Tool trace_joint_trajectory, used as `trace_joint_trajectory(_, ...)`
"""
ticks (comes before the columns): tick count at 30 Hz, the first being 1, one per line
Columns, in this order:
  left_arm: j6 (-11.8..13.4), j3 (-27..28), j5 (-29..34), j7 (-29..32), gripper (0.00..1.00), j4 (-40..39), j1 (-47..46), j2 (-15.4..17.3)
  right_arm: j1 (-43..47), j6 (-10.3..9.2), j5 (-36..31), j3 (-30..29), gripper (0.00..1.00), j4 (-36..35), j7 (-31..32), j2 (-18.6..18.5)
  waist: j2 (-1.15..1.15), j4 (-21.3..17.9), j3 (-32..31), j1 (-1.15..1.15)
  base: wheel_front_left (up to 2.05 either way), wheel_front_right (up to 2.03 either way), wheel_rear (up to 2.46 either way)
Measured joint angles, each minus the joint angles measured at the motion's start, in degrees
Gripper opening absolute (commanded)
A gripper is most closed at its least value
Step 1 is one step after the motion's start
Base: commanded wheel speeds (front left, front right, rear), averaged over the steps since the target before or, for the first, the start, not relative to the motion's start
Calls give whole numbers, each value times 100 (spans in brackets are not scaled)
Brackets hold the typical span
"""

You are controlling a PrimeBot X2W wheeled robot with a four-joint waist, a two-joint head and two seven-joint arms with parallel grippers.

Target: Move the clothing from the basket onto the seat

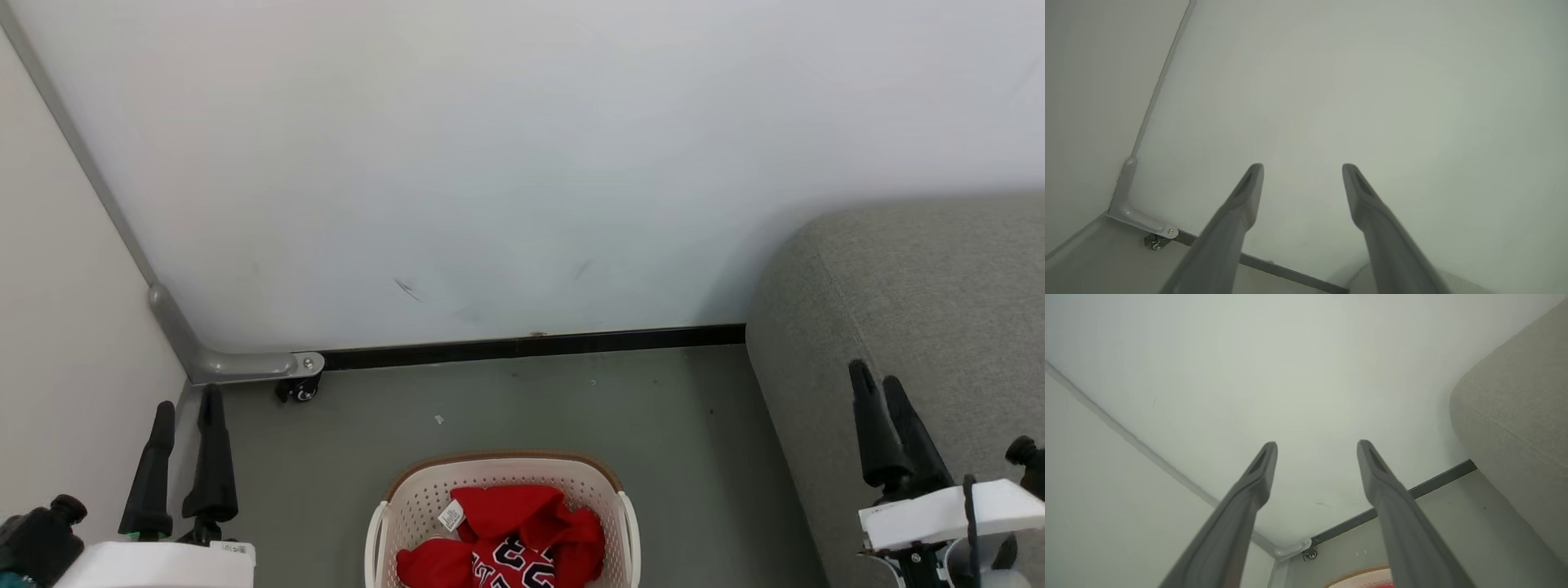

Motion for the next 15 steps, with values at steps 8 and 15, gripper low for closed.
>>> trace_joint_trajectory(8, 212, -299, 1128, -183, 100, -155, 122, 54, 15, 0, -845, 103, 100, -64, -177, 1, 0, 8, -14, -5, 0, 0, 0)
trace_joint_trajectory(15, 435, -621, 1729, -327, 100, -176, 246, 85, 138, 0, -1493, 125, 100, -27, -293, 1, 0, 6, -36, -6, 0, 0, 0)
